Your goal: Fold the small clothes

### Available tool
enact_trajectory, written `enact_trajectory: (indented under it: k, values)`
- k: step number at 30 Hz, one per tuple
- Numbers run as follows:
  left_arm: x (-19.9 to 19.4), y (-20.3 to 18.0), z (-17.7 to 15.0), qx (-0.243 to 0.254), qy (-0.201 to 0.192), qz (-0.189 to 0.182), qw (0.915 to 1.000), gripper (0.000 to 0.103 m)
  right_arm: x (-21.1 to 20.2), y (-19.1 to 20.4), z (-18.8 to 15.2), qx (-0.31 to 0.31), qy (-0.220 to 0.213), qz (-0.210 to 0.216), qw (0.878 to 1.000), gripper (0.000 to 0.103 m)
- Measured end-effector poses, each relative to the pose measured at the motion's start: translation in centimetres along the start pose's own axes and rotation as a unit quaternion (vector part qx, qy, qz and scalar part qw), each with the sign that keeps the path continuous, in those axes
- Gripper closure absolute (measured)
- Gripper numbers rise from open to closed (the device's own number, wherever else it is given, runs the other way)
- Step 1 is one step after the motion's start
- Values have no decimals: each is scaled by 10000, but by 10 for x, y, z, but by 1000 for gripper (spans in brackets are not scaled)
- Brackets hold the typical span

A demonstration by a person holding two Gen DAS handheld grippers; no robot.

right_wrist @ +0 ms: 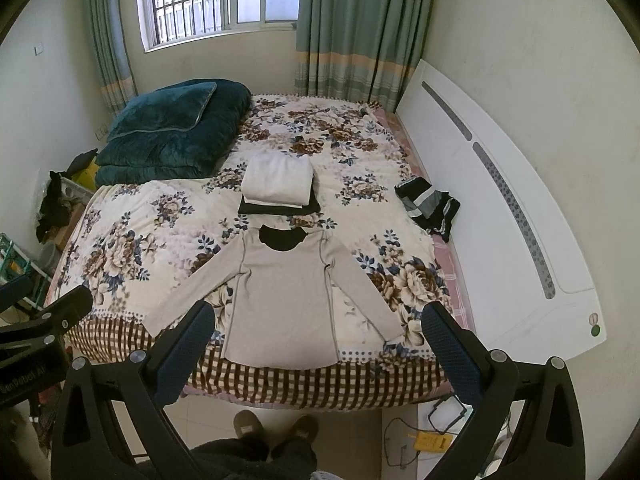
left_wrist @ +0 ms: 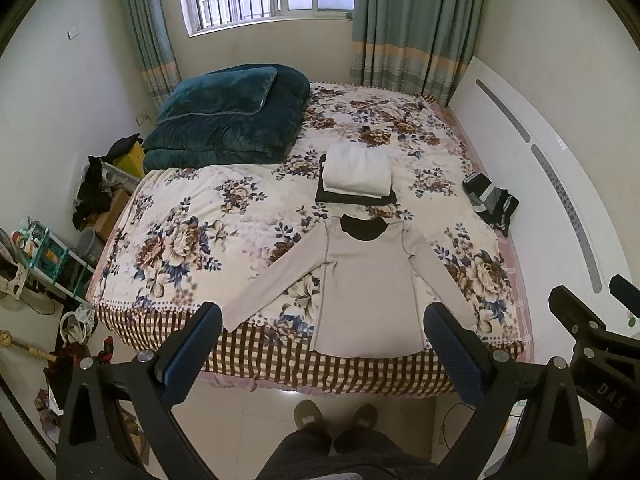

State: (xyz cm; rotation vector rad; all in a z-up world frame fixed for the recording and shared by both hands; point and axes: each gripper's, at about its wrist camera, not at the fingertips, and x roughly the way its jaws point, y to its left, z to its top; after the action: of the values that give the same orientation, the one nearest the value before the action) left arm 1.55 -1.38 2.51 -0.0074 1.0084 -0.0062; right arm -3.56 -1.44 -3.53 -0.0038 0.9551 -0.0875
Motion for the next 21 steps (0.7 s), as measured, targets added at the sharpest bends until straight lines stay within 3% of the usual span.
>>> enact_trajectory:
  k: [6, 7, 11, 21]
  values:
    - [0, -2, 1, -2, -4, -13, 10000, 0, 1, 0, -3, -1, -12, -10, 10000, 0]
    - [1, -2, 2, 2, 1, -17, 10000, 0, -5, 2, 15, -10, -14, -9, 10000, 0]
    - [0, -2, 0, 1, -23, -18, 10000, 0, -7, 2, 21, -5, -15, -9, 10000, 0]
    - [-1, -7, 7, 4, -86, -51, 9999, 0, -6, 2, 16, -9, -25, -10, 10000, 0]
